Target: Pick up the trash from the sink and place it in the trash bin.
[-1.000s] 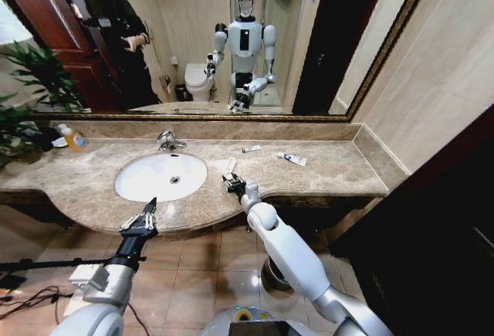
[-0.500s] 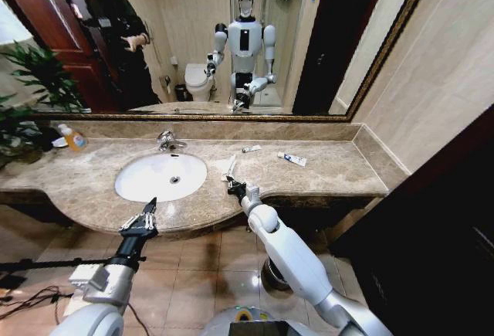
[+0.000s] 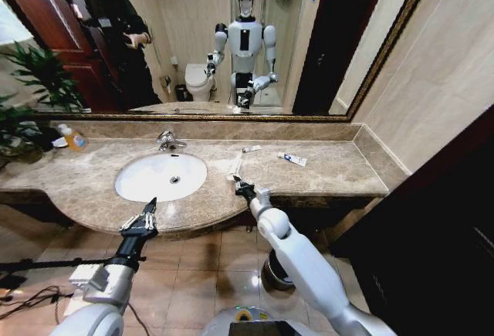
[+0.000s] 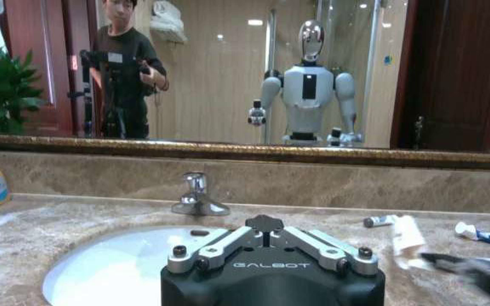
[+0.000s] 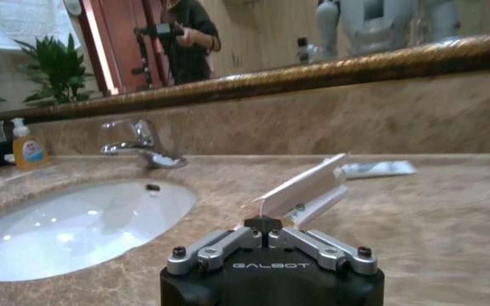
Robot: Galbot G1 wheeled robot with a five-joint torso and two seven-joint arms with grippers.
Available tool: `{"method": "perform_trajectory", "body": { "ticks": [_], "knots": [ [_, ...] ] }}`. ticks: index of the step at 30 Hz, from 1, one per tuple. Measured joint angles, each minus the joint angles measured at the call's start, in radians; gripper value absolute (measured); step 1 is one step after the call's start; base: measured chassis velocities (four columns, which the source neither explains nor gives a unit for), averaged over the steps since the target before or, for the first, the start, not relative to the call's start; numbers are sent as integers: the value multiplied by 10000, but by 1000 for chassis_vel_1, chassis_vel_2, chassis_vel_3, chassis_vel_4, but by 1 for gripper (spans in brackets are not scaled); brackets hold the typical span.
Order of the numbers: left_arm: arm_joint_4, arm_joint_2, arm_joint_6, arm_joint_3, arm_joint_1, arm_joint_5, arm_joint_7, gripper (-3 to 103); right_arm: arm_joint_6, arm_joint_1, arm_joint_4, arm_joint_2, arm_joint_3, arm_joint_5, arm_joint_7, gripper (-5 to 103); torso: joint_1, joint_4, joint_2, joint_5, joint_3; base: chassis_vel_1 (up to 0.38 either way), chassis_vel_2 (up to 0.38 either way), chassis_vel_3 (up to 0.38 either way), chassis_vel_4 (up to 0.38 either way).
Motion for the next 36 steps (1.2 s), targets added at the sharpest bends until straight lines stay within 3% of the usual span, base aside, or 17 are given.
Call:
{"method": "perform_trajectory", "body": {
  "ticks": [4, 13, 15, 20, 26, 31, 36],
  "knots": [
    [0, 0, 0, 0, 0, 0, 2, 0, 113, -1178, 1360, -886, 969, 106, -315, 0, 0, -1, 0, 0, 0, 0, 0, 0, 0],
    [0, 0, 0, 0, 0, 0, 5, 0, 835, -3216, 2562, -1989, 2206, 383, -308, 0, -1, 0, 0, -1, -1, 0, 0, 0, 0],
    [1, 0, 0, 1, 0, 0, 3, 0, 956, -4114, 2909, -2142, 2987, 441, -356, 0, 0, -1, 0, 2, -1, 0, 0, 0, 0],
    [0, 0, 0, 1, 0, 0, 2, 0, 1261, -5465, 3287, -2140, 4080, 400, -611, 0, -1, -1, 1, 0, -1, 0, 0, 0, 0],
    [1, 0, 0, 0, 0, 0, 3, 0, 2393, -7707, 3379, -1762, 5090, -64, -1043, 0, -1, -2, 1, 1, -1, 0, 0, 0, 0],
    [0, 0, 0, 0, 0, 0, 1, 0, 3362, -8654, 2892, -1337, 5169, -835, -1205, 0, -1, -2, 1, 0, -1, 0, 0, 0, 0],
    [0, 0, 0, 0, 0, 0, 1, 0, 3758, -8757, 1988, -781, 4911, -1614, -1244, 0, 0, -2, 1, -3, 0, 0, 0, 0, 0]
  ]
}}
